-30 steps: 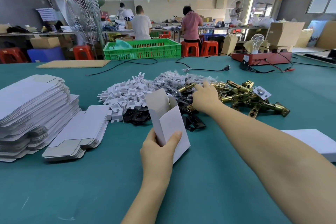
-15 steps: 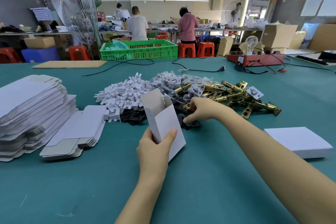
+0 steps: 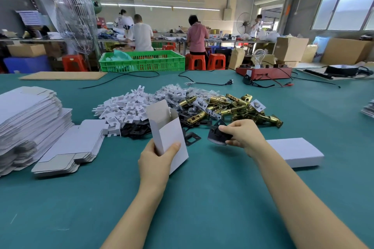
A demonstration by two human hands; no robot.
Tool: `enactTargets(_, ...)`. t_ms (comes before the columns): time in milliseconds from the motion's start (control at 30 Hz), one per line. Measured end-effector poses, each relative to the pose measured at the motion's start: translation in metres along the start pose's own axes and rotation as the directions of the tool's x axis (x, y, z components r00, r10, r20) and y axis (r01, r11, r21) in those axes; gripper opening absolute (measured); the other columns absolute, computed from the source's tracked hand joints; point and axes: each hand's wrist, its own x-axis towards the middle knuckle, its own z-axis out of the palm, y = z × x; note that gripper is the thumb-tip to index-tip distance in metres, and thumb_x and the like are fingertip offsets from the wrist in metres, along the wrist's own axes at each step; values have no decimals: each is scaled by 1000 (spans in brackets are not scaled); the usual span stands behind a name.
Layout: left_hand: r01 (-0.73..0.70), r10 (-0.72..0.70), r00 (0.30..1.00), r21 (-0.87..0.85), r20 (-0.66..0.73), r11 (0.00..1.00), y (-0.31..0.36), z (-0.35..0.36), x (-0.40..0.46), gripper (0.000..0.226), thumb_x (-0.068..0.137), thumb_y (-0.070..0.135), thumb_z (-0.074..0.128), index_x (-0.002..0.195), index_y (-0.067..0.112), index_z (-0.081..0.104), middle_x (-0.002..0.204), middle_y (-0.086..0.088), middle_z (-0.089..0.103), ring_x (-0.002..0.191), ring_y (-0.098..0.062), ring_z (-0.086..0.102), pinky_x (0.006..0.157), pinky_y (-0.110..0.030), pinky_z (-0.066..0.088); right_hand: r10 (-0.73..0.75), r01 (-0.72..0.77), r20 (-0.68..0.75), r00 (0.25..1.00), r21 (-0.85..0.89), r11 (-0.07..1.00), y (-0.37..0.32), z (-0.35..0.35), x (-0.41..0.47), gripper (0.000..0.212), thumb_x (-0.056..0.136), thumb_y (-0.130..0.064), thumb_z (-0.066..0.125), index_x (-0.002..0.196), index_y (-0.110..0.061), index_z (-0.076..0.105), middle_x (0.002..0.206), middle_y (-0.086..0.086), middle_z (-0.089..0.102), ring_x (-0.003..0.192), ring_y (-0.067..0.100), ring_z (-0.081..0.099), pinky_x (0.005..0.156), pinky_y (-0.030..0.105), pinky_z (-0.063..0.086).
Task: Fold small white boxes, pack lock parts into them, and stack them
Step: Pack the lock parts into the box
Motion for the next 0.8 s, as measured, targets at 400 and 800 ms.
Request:
enactTargets(400, -16, 16, 999, -16, 34, 1000, -6, 0, 2, 21, 81, 22, 79, 91, 35, 66, 90, 18, 72, 91, -9, 68, 82, -35, 56, -657, 547, -51, 752, -508, 666, 9, -2, -2, 13, 92, -12, 61, 85, -4, 68, 88, 6, 65, 81, 21, 63, 74, 29, 50)
enactTargets(800, -6, 8, 998, -38, 57, 999, -9, -1, 3, 24, 80, 21, 80, 94, 35, 68, 90, 20, 73, 90, -10, 69, 79, -33, 56, -179, 165, 197, 964, 85, 983, -19, -24, -9, 11, 91, -1, 60, 100, -6, 64, 84, 11, 60, 68, 16, 61, 61, 20, 53)
